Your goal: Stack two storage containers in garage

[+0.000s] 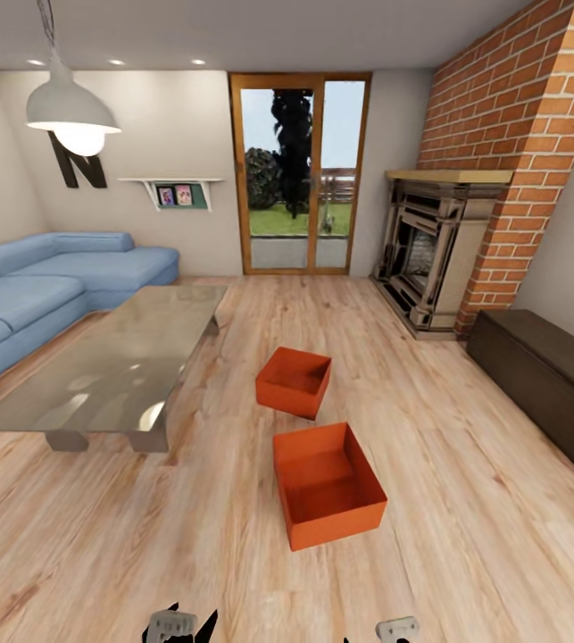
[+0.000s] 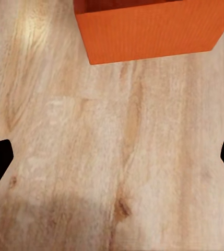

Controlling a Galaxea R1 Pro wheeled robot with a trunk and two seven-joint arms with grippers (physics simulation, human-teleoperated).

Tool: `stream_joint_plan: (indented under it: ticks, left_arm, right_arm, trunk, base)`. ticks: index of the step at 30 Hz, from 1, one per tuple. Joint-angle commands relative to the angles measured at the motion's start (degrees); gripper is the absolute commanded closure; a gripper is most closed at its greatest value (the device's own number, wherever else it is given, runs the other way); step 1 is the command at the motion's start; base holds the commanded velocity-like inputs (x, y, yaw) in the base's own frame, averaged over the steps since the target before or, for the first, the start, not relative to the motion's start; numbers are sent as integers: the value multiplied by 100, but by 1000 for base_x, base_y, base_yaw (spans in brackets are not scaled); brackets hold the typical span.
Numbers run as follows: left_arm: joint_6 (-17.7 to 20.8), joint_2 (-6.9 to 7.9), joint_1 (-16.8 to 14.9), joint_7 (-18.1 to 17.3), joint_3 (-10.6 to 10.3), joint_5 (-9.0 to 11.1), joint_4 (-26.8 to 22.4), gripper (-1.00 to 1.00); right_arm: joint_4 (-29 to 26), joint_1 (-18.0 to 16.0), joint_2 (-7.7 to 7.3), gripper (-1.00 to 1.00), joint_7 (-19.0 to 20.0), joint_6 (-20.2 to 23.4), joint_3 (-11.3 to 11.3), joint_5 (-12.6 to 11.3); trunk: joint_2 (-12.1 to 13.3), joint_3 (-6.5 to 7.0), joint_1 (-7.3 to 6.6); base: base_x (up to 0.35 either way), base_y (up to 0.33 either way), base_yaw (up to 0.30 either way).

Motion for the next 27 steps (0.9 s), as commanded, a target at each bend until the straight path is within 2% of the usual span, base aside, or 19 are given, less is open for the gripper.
stream_joint_plan:
  ticks: [1,27]
  left_arm:
    - [-7,1,-4,-37,-32,61,4,-100]
    - [-7,1,-4,-37,-39,61,4,-100]
  right_arm:
    - [7,-5,0,-100,16,-21,36,-60]
    - [7,-5,0,-100,16,-24,36,-60]
  trunk:
    - [-2,-5,3]
    - [-2,-5,3]
  base:
    - [284,-214,0]
    - [285,-217,0]
